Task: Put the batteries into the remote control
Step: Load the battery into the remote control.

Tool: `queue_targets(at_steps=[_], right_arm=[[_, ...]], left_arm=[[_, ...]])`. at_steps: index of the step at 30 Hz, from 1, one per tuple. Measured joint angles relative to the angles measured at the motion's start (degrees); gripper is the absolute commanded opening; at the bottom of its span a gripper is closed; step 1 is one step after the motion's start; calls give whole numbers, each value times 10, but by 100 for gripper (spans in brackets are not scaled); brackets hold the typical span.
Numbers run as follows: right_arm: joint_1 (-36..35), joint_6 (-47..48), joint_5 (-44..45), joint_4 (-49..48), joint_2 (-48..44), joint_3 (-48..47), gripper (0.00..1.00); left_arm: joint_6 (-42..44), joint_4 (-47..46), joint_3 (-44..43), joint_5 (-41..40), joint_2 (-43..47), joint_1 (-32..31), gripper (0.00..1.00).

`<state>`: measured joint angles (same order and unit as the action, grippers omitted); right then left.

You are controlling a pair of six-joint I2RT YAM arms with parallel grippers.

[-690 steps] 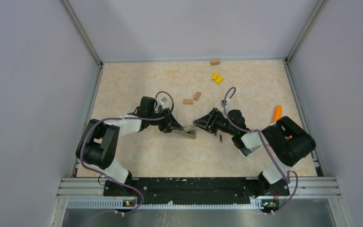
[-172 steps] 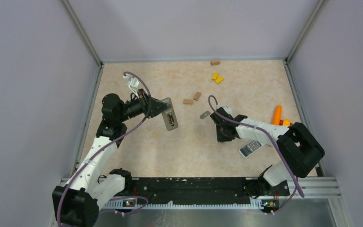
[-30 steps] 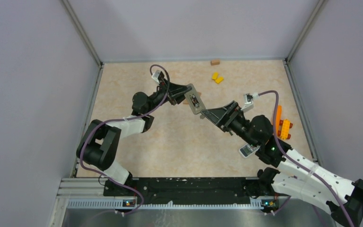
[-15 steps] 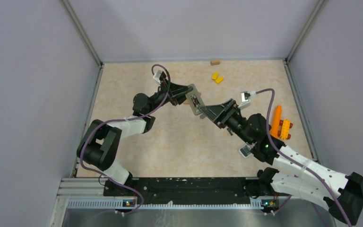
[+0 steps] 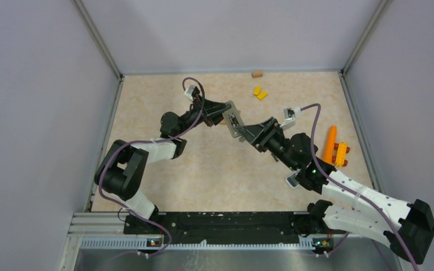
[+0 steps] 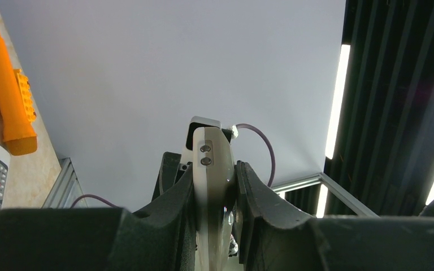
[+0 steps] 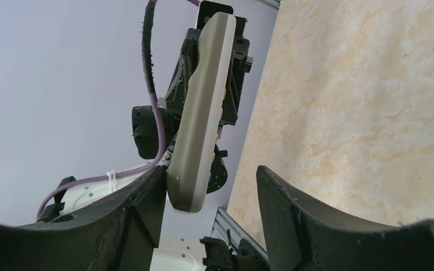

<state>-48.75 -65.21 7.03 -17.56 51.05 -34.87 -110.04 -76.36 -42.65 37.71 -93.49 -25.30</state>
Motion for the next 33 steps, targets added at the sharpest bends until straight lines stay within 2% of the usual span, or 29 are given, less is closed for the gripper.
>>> queue_targets(at_steps=[11,33], right_arm=[[0,-15,0,16,7,-10,53],[-2,-59,38,175,39,-97,42]], left_arm=[[5,1,0,-1,0,0,3],[54,61,1,-12,12,3,1]])
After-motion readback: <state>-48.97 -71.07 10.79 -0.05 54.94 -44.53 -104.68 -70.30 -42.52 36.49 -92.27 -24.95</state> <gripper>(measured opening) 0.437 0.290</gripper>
